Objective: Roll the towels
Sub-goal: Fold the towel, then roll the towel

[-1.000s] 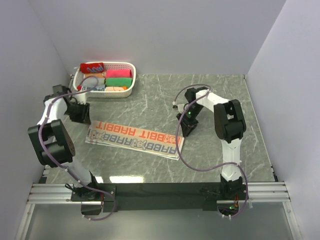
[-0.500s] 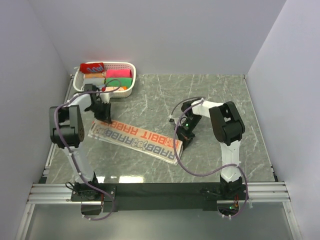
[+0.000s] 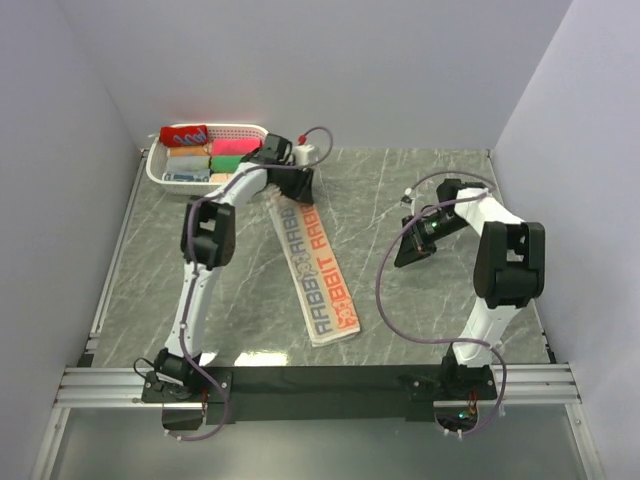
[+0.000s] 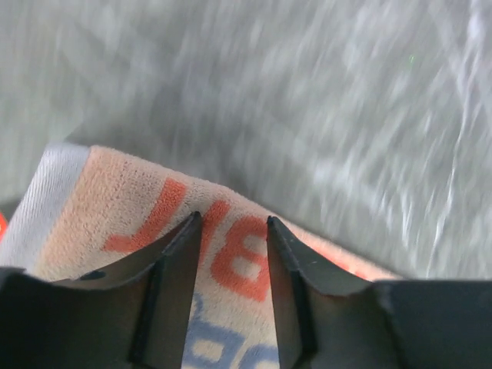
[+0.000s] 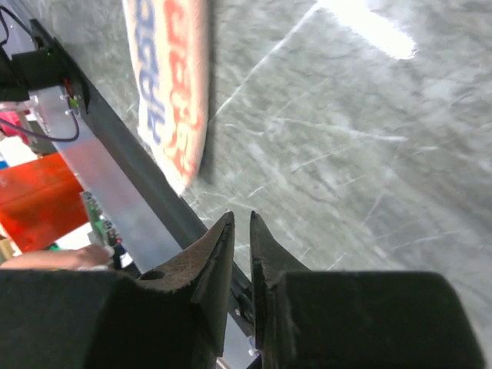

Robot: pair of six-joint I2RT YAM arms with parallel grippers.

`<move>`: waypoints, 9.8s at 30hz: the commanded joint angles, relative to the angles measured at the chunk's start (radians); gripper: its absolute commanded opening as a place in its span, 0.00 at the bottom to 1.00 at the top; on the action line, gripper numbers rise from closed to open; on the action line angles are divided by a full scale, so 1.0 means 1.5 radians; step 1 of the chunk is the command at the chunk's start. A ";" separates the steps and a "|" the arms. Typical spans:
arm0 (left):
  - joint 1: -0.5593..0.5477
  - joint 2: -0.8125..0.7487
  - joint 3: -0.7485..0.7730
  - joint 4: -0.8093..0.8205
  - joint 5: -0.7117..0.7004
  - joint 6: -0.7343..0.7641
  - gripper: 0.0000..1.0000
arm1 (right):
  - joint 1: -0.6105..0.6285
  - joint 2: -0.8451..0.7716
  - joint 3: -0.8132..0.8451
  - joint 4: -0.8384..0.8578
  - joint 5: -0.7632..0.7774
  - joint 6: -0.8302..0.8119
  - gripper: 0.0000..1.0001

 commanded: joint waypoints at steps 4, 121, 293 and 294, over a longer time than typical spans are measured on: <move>0.012 0.029 0.132 0.075 0.077 -0.051 0.51 | 0.052 -0.064 -0.052 0.044 -0.018 0.018 0.22; -0.390 -0.668 -0.798 -0.067 0.045 0.400 0.01 | 0.300 0.096 0.147 0.202 -0.023 0.197 0.34; -0.126 -0.525 -0.640 -0.005 0.124 0.408 0.01 | 0.366 0.194 0.121 0.318 0.015 0.305 0.18; -0.124 -0.521 -0.637 -0.002 0.122 0.412 0.01 | 0.364 0.192 0.145 0.310 0.020 0.297 0.19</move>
